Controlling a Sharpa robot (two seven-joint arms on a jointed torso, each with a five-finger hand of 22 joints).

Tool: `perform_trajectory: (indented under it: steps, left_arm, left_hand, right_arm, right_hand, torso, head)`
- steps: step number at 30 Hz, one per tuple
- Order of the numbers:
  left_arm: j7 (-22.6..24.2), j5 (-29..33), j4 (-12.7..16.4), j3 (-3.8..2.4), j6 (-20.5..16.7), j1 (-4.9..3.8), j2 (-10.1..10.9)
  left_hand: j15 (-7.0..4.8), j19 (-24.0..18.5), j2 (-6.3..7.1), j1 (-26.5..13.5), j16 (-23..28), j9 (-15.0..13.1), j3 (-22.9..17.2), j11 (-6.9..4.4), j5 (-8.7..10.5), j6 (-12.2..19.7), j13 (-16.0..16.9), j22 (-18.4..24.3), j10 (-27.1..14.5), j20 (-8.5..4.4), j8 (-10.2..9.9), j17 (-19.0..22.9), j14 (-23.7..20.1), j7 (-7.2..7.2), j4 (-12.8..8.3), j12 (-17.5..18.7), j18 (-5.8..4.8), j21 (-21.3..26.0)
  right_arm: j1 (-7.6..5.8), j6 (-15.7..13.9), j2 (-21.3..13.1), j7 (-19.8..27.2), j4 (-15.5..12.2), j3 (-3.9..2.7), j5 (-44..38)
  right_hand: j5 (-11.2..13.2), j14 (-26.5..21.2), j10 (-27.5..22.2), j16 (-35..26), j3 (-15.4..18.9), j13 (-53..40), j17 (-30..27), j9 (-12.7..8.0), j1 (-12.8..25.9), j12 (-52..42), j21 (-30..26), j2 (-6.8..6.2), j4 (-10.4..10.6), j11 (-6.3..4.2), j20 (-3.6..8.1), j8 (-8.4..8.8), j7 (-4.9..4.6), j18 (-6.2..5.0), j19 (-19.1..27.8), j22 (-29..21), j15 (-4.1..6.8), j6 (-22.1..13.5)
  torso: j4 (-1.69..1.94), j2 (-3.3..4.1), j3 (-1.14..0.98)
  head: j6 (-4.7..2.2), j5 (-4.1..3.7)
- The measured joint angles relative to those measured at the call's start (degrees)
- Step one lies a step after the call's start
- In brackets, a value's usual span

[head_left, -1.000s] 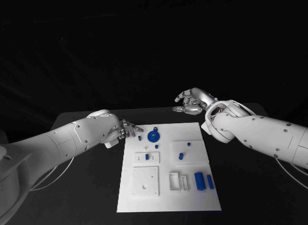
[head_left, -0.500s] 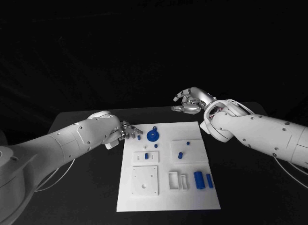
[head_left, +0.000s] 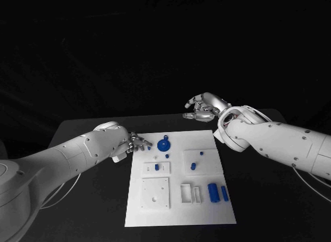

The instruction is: Assemble the parts on the task board

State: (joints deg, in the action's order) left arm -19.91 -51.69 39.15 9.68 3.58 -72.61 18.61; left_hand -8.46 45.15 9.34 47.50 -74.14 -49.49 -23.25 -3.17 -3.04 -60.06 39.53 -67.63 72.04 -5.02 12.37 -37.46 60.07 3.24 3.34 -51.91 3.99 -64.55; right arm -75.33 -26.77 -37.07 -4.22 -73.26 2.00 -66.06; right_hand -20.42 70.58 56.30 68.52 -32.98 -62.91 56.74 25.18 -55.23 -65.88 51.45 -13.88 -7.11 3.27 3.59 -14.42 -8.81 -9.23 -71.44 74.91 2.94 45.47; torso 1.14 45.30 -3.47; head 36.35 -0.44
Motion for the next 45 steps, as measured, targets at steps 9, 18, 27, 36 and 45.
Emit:
perform_trajectory:
  steps: [9,18,27,36,45]
  left_arm:
    - [0.27,0.02,-0.06,-0.01,0.0,0.0,0.0]
    - [0.54,0.24,-0.69,-0.04,0.0,0.02,-0.25]
    - [0.83,0.82,-0.96,-0.04,0.0,0.03,-0.57]
    - [1.2,1.53,-1.0,-0.04,0.0,0.09,-1.0]
    - [1.41,1.96,-1.15,-0.05,0.03,0.1,-1.17]
  left_hand:
    - [0.01,0.0,-0.53,0.08,0.0,0.04,0.3,0.0,0.0,0.0,-0.01,0.0,0.0,0.0,-0.17,0.05,0.0,-0.01,-0.01,0.0,0.0,0.22]
    - [0.09,0.0,-1.6,1.14,0.0,0.17,0.93,0.0,0.0,-0.03,-0.01,0.01,0.0,0.0,-0.22,0.25,-0.07,-0.06,-0.64,0.0,0.0,0.22]
    - [0.05,0.0,-2.98,2.01,0.0,0.34,1.81,0.0,0.0,-0.06,-0.02,-0.06,0.0,0.0,-0.22,0.41,-0.12,-0.13,-1.51,0.0,0.01,0.45]
    - [0.03,0.0,-3.97,3.0,0.0,0.59,2.24,0.0,0.0,0.12,-0.08,-0.12,-0.01,0.0,-0.43,0.61,-0.37,-0.08,-2.34,0.0,0.0,0.67]
    - [0.13,0.0,-5.19,4.23,-0.02,0.84,2.19,0.19,-0.3,0.25,-0.14,-0.23,-0.21,0.0,-0.67,0.8,-0.47,-0.01,-3.5,0.24,0.0,0.89]
  right_arm:
    - [0.0,0.0,0.18,0.0,0.14,-0.01,0.0]
    - [0.0,0.0,0.4,0.0,0.14,-0.01,0.01]
    - [0.0,0.0,0.4,0.0,0.2,-0.02,0.01]
    - [0.0,0.0,0.46,0.0,0.21,-0.02,0.02]
    - [0.0,0.01,0.55,0.0,0.27,-0.02,0.02]
  right_hand:
    - [0.0,0.0,0.0,0.0,0.0,0.0,0.0,0.0,0.0,0.0,0.0,0.0,0.0,0.0,-0.01,0.0,0.0,0.0,0.01,-0.01,0.0,0.0]
    - [0.0,0.0,0.0,0.0,0.0,0.06,0.0,0.0,0.0,0.0,0.0,0.0,0.0,0.0,-0.01,0.0,0.0,0.0,0.01,-0.01,0.0,-0.01]
    - [0.0,0.0,0.0,0.0,0.0,0.08,0.0,0.0,0.0,-0.22,0.0,0.0,0.0,0.0,-0.02,0.0,0.0,0.0,0.01,-0.01,0.0,-0.01]
    - [0.0,0.0,0.0,0.0,0.0,0.14,-0.05,0.0,0.0,-0.22,0.0,0.0,0.0,0.0,-0.02,0.0,0.0,0.0,0.02,0.02,0.0,-0.02]
    - [-0.22,0.0,0.0,0.0,0.0,0.14,-0.05,0.0,0.0,-0.22,-0.21,0.0,0.0,0.0,-0.03,0.0,0.0,-0.01,0.02,0.03,0.0,-0.02]
  torso:
    - [0.07,-0.03,-0.01]
    - [0.05,-0.05,-0.06]
    - [0.02,-0.08,-0.12]
    - [0.02,-0.08,-0.1]
    - [0.03,-0.07,-0.08]
  head:
    - [0.21,-0.05]
    - [0.21,-0.15]
    - [0.27,-0.12]
    - [0.27,-0.19]
    - [0.3,-0.15]
